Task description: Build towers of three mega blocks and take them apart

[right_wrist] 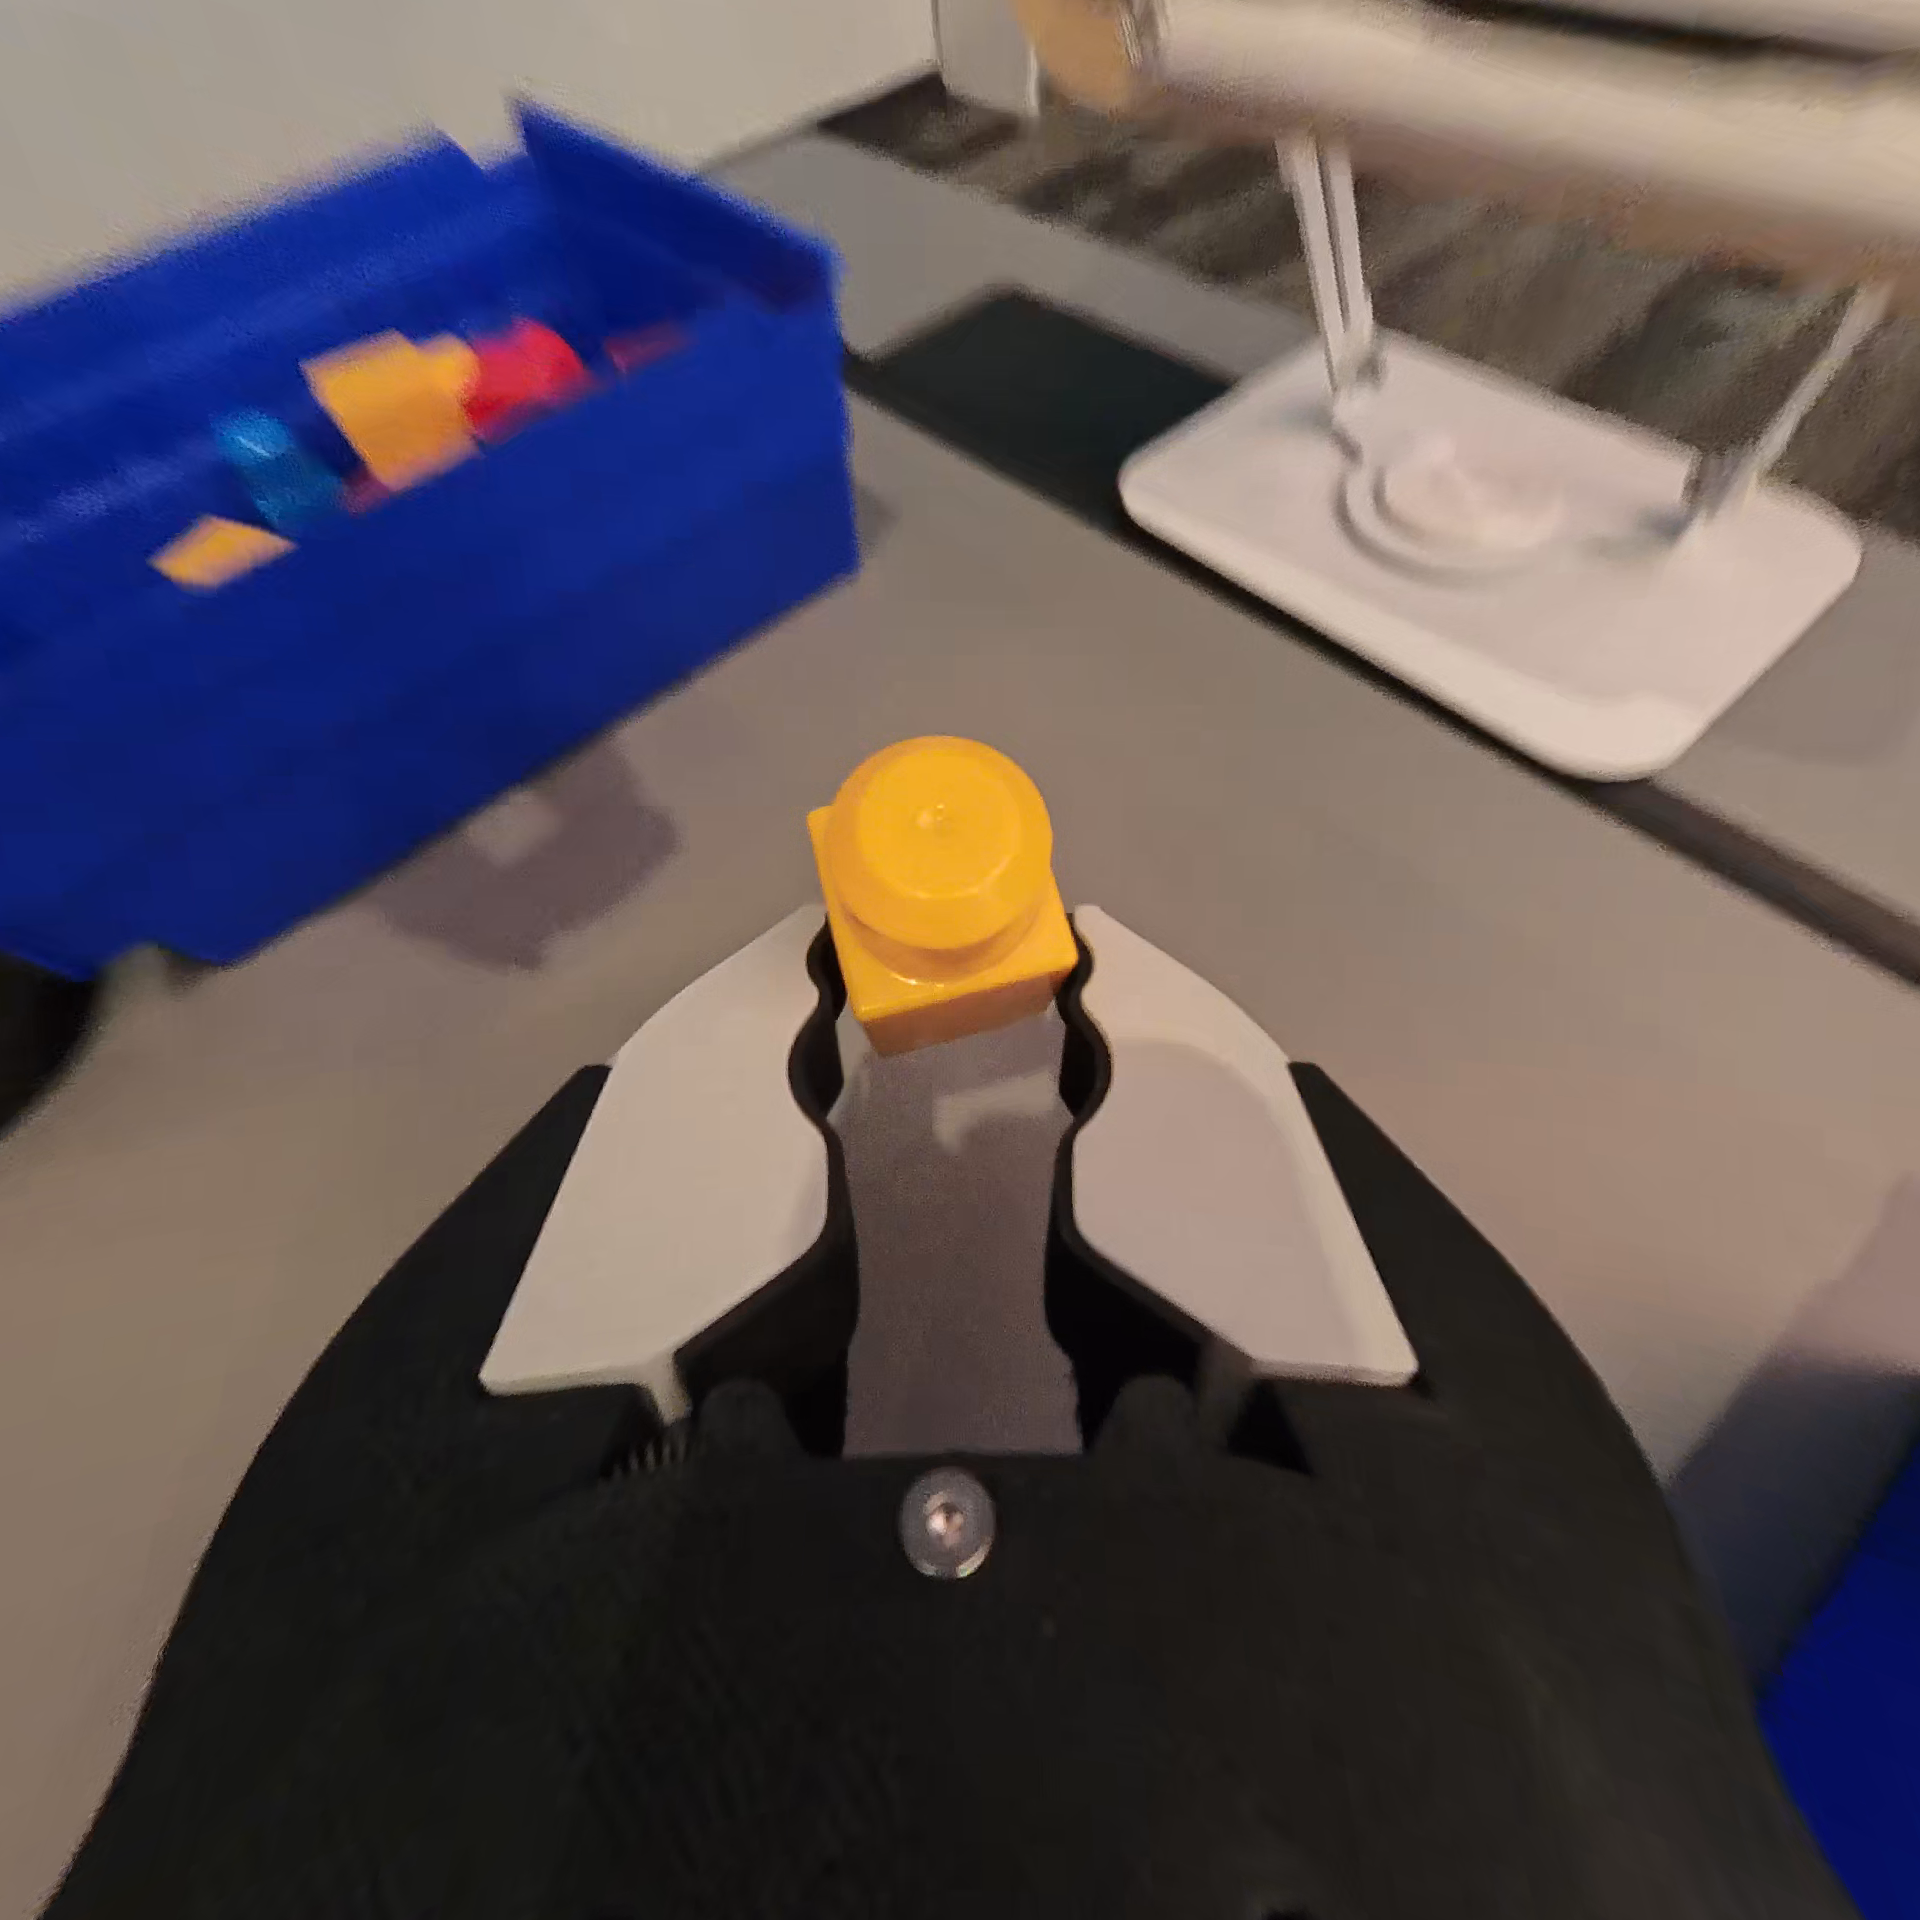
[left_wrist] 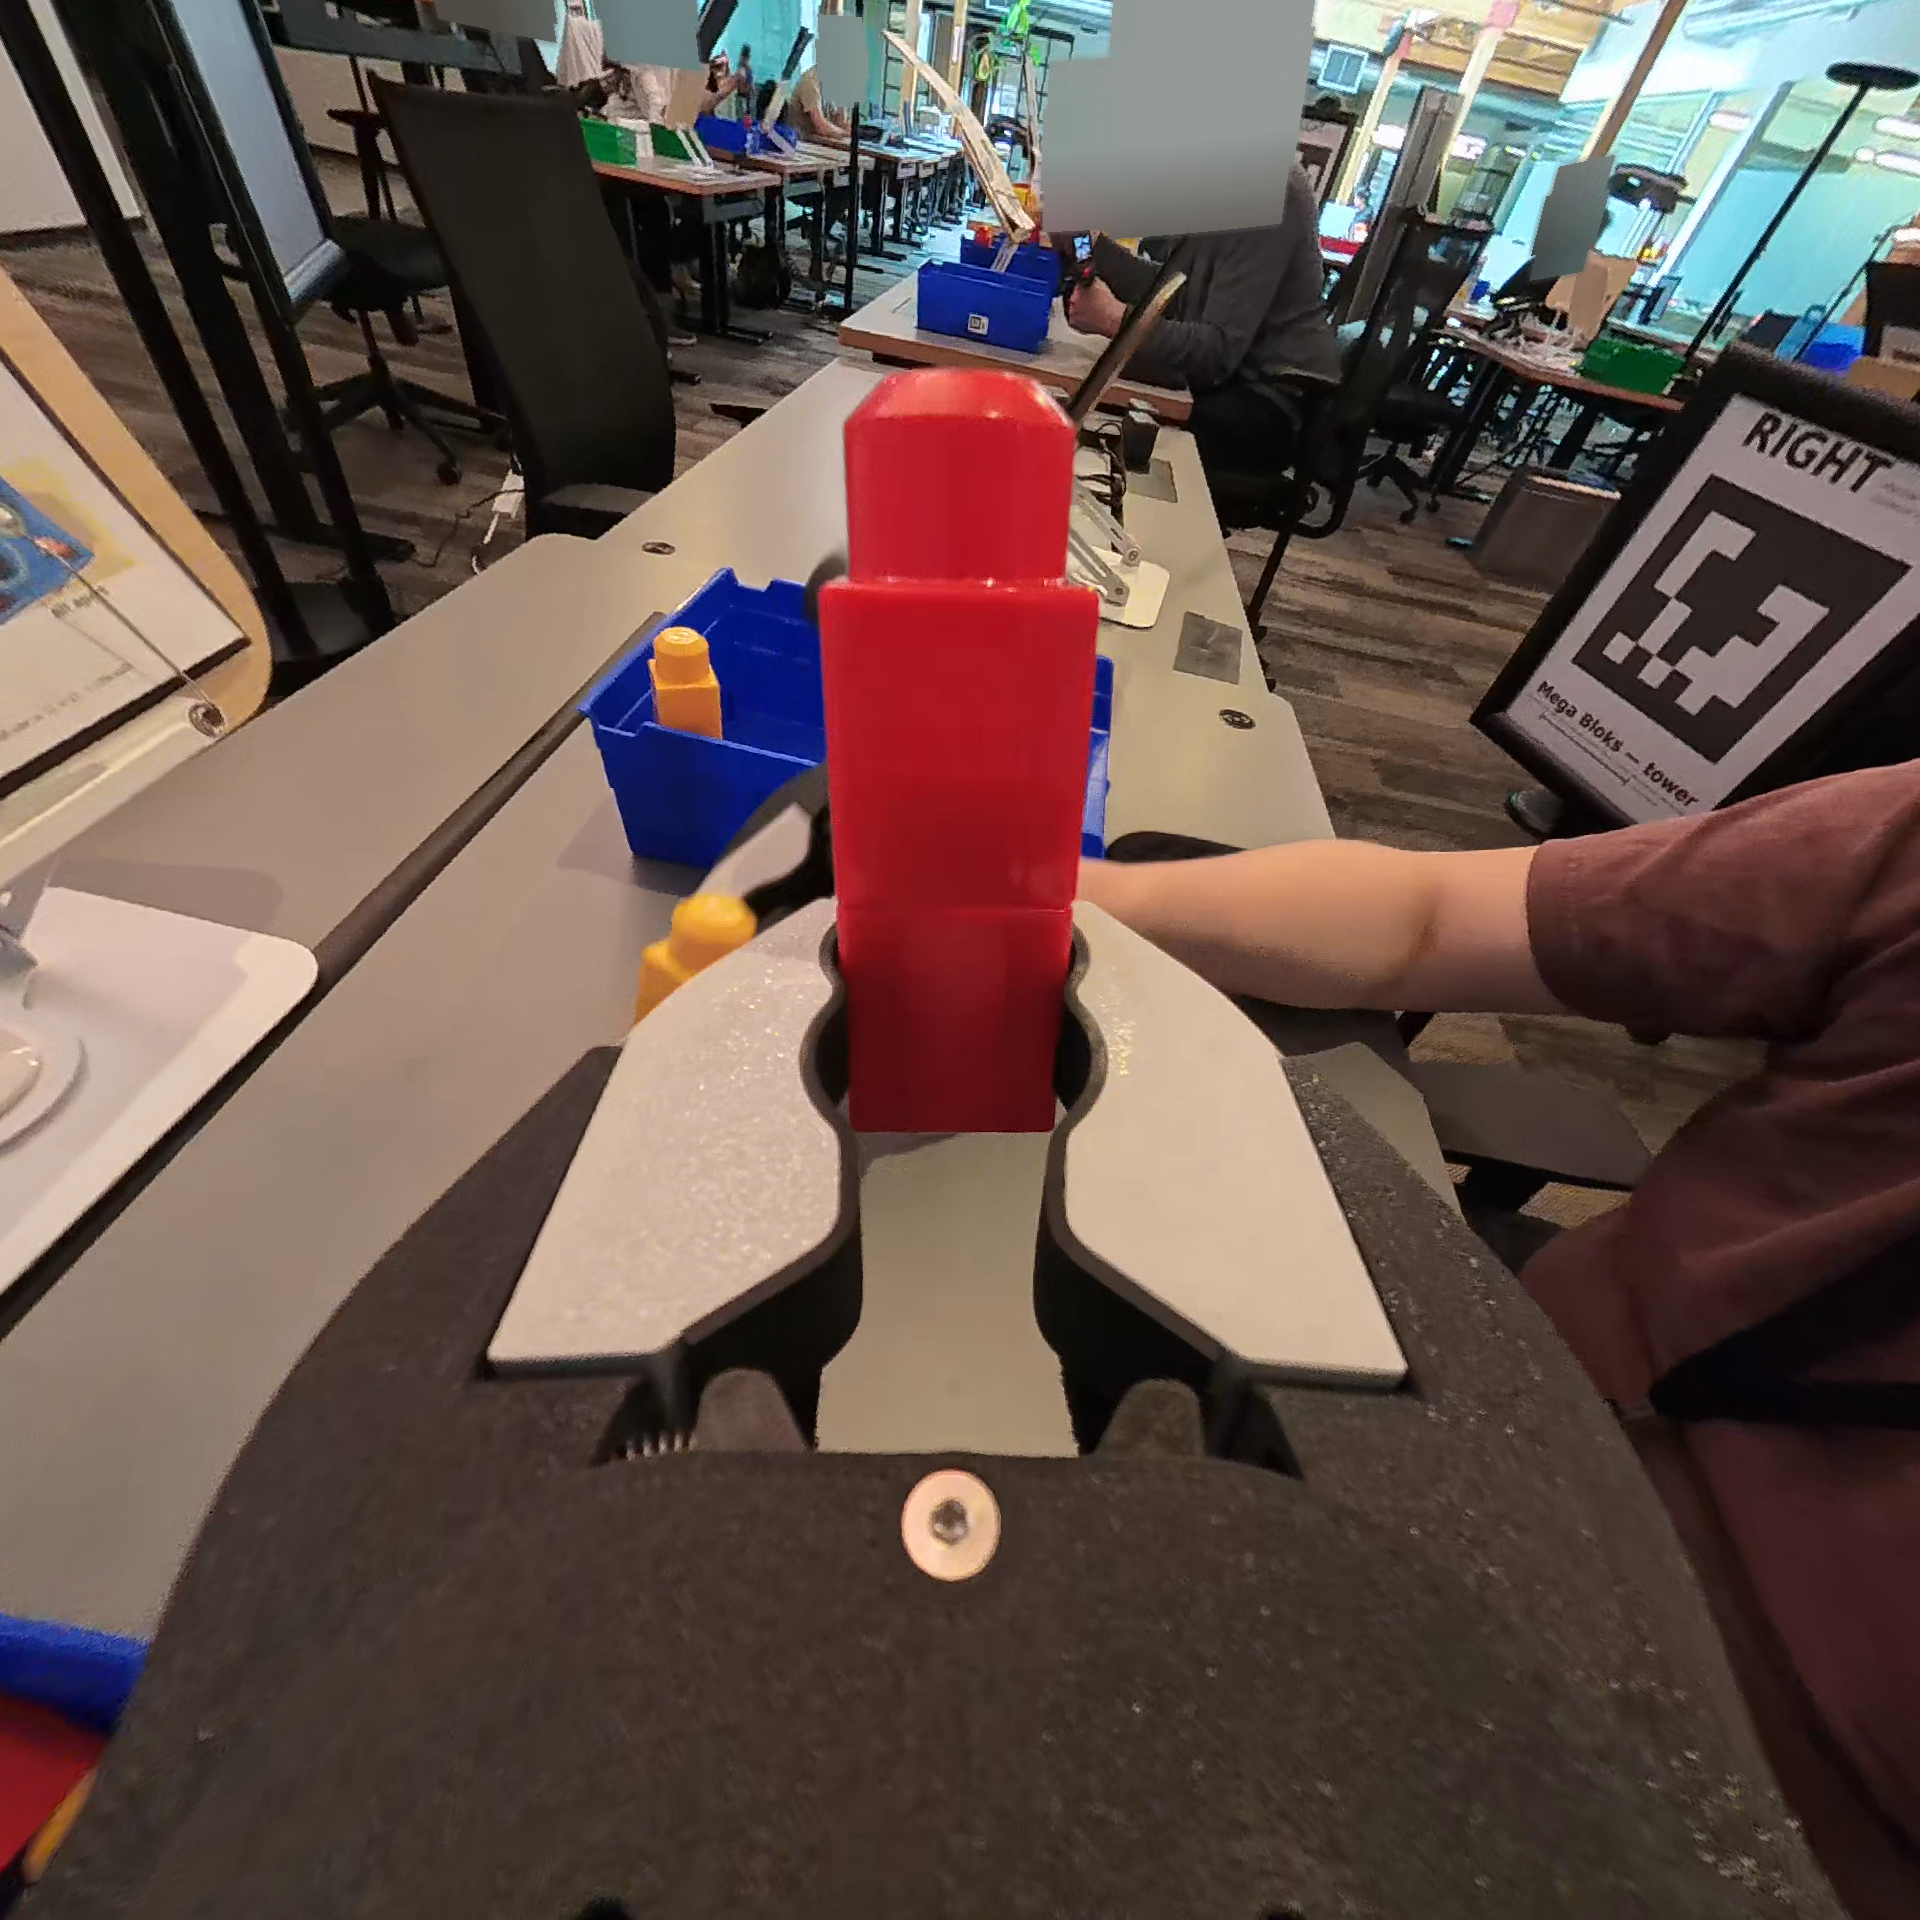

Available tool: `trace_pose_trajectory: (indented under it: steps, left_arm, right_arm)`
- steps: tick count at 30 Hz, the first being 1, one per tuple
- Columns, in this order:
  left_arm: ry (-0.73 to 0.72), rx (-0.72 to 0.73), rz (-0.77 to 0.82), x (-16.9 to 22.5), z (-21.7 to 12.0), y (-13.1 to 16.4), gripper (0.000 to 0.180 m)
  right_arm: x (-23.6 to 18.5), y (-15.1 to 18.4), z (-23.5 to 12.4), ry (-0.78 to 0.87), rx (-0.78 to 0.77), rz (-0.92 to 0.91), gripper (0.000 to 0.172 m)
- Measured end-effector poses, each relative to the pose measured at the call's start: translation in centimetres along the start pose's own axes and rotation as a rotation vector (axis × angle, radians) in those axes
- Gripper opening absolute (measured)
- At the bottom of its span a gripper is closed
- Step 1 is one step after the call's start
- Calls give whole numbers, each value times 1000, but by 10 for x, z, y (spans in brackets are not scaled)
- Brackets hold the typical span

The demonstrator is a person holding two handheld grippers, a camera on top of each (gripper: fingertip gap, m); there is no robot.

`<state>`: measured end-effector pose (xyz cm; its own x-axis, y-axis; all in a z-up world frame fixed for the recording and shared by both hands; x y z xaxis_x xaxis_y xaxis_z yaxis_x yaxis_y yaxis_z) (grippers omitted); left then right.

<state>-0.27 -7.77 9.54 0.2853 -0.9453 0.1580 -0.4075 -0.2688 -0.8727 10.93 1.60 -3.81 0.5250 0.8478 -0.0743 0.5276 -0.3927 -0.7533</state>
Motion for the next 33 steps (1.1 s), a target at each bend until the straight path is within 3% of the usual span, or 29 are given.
trace_pose_trajectory:
  steps: [4,9,17,23,26,30,32,33]
  left_arm:
    - [23,-47,-28,-5,15,7,35]
    - [69,-212,-1,2,58,22,35]
    - [98,-390,74,19,91,38,35]
    - [158,-389,61,28,86,35,35]
    - [153,-432,76,29,86,40,35]
    - [279,-320,30,36,85,30,35]
    - [302,-301,4,38,84,27,35]
    - [286,-292,-4,36,84,26,35]
  right_arm:
    - [-26,-47,-80,-107,182,-51,39]
    - [-57,-65,-154,-371,335,-89,39]
    - [-65,-42,-131,-489,78,-160,37]
    - [-72,-36,-130,-554,42,-190,38]
    - [-76,-36,-127,-537,39,-227,37]
    - [-78,-45,-139,-578,139,-223,37]
    - [-75,-54,-147,-565,232,-180,59]
    - [-73,-59,-150,-555,281,-159,60]
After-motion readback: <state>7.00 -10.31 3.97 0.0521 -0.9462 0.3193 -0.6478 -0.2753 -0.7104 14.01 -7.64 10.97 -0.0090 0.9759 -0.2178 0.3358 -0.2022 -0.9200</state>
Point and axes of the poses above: each gripper's, where its closed fingertips meet, z out along the fingers, y out of its underside, x = y × z across the jaws, the point moved 4 cm from there along -z, back along the fingers, and after that the axes turned 15 degrees about -x, right-handed, at the moved point
